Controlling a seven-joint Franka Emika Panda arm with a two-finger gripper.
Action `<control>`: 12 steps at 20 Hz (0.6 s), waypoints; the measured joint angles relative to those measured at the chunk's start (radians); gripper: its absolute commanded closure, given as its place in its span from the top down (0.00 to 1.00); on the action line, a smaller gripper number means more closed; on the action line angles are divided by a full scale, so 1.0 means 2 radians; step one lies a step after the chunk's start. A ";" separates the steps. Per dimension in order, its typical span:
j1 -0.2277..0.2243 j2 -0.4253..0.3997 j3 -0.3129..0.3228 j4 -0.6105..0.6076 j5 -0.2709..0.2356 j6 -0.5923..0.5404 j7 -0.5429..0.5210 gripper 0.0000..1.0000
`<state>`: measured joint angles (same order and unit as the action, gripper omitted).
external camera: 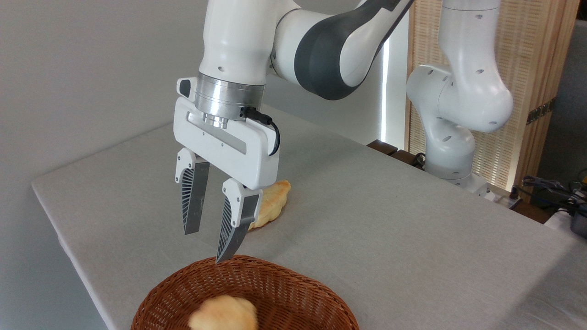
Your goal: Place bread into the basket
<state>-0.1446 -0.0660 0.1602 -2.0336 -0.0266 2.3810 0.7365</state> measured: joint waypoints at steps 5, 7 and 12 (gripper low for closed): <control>-0.001 0.000 -0.002 0.001 0.000 0.000 0.000 1.00; -0.003 -0.001 -0.012 0.004 0.000 -0.004 -0.010 1.00; -0.009 -0.006 -0.056 0.068 0.000 -0.116 -0.074 1.00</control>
<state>-0.1623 -0.0785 0.0492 -1.8985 -0.0266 2.1495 0.5894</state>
